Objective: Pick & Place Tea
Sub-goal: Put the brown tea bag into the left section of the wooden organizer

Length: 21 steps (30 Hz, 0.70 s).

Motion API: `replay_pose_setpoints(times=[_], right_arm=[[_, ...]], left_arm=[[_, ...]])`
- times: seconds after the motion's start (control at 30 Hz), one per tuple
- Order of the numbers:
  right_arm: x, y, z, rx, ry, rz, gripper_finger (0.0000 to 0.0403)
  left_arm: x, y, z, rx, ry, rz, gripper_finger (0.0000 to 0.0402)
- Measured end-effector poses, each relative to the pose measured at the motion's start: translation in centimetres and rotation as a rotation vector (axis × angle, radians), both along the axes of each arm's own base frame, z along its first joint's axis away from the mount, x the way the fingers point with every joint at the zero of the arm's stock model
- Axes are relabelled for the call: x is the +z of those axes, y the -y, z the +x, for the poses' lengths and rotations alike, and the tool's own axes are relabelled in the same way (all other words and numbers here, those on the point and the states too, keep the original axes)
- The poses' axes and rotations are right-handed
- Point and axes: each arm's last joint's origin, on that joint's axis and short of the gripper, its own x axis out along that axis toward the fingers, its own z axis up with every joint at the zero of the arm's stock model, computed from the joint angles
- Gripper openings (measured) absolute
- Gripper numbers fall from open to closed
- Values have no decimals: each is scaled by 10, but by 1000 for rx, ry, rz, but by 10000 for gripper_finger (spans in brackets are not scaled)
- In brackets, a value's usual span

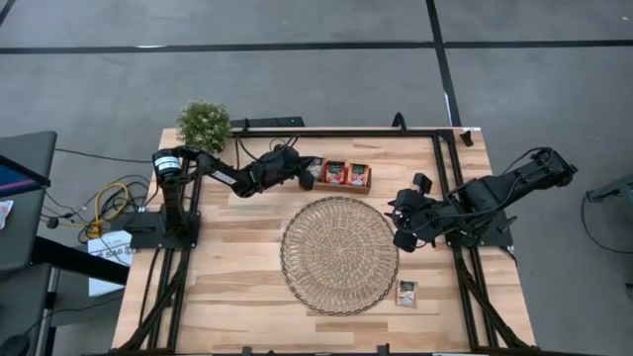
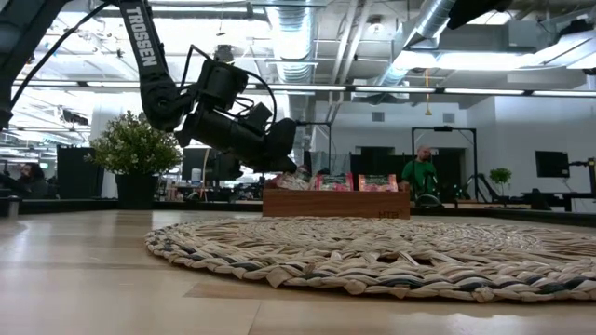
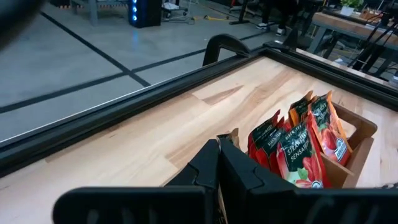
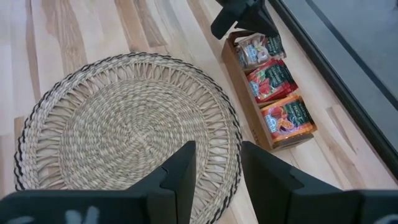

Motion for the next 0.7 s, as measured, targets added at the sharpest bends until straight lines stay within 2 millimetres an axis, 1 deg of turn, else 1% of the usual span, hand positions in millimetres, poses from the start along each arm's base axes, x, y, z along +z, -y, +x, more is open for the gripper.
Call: replay_pose_setpoints(times=[0.5,0.6,0.7], right_arm=[[0,0,0,-6,2,4,118],[0,0,0,-6,2,5,118],[0,0,0,-6,2,5,118]], left_arm=[[0,0,0,-1,-1,1,1],[0,0,0,0,0,0,8],[0,0,0,-1,0,0,28]])
